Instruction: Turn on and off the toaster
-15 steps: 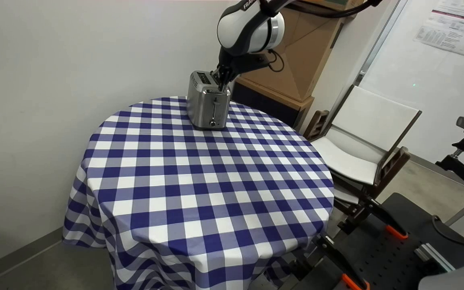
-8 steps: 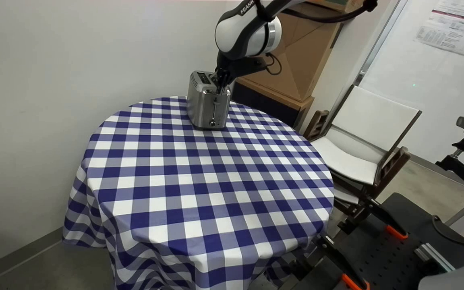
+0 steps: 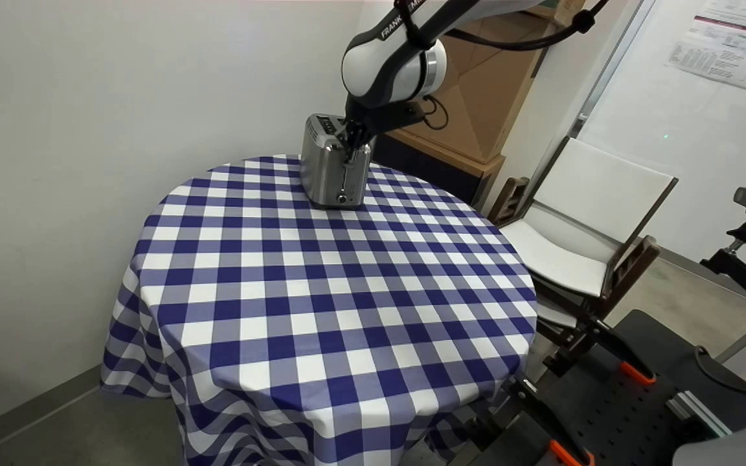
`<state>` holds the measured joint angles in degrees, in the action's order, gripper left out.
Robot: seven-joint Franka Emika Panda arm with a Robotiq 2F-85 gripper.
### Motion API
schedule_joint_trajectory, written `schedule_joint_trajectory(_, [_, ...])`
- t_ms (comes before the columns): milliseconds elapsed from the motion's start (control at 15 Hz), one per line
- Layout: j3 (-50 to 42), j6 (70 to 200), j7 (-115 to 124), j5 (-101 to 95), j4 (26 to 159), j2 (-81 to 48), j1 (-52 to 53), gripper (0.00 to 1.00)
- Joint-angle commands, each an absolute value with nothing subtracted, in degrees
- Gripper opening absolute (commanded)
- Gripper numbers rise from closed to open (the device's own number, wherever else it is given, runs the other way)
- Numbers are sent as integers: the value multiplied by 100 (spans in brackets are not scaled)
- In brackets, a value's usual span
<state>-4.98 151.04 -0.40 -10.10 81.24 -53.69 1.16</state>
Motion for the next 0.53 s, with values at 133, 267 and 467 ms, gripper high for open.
schedule_joint_trajectory(133, [-477,15060,-99,-963,7751,-5590,113,0])
schedule_joint_trajectory(267, [-466,15080,-124,-966,7729,-5604,106,0])
schedule_joint_trajectory(467, [-459,15058,-139,-958,7653,-5651,91,0])
